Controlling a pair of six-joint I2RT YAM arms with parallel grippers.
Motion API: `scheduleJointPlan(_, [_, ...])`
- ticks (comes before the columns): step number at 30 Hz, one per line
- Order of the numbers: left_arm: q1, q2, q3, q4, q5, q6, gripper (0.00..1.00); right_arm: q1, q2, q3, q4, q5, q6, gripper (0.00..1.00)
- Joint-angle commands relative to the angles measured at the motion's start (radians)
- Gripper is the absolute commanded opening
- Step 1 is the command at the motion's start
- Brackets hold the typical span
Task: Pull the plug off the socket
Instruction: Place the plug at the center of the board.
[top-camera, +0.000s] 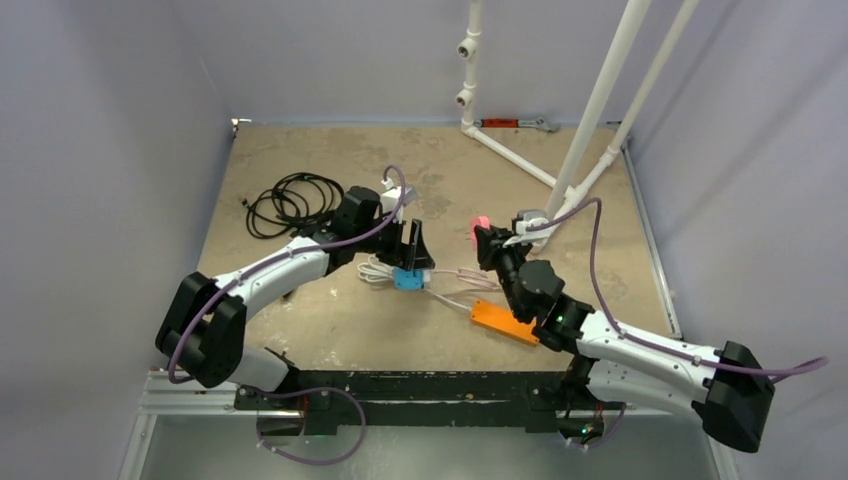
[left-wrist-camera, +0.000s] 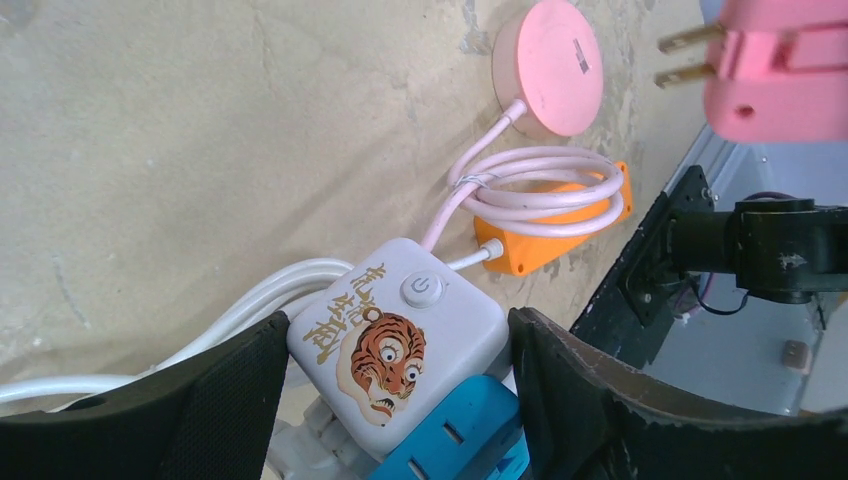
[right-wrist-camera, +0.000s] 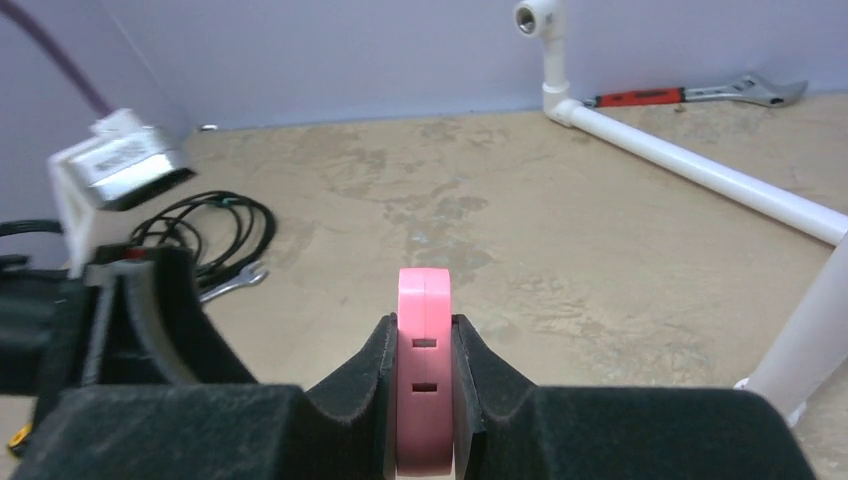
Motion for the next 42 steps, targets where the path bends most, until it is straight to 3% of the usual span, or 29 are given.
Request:
scheduleJointPlan(1, [0.018,-0.073,0.028,0.027,-0.028,0.030,0.19,-0.048,0.063,0.078,-0.072,-0.053,0.075,0.00])
scheduleJointPlan(4, [0.018,-0.073,0.026,0.021,-0.024,0.031,0.19,-0.048,0.151,0.128,-0.102,0.034,0.071,0.00])
scheduleJointPlan(9, [0.018,-0.082,0.020,0.017,-0.027,0.030,0.19,-0.048,0.400,0.376,-0.380,0.261,0.103,0.00])
scheduleJointPlan(15, [0.018,-0.105,0.012,0.014,-0.046,0.035,0.19,-0.098,0.617,0.586,-0.470,0.253,0.066,0.00])
scheduleJointPlan(22, [0.018,-0.120,0.008,0.003,-0.083,0.047,0.19,-0.234,0.850,0.788,-0.557,0.121,0.052,0.00])
scheduleJointPlan(34, [0.018,-0.105,0.007,0.004,-0.070,0.044,0.18,-0.394,1.073,0.937,-0.549,0.142,0.022,0.01])
scheduleJointPlan(42, [0.018,-0.093,0.005,0.010,-0.058,0.037,0.18,-0.430,1.111,0.938,-0.547,0.099,0.044,0.21])
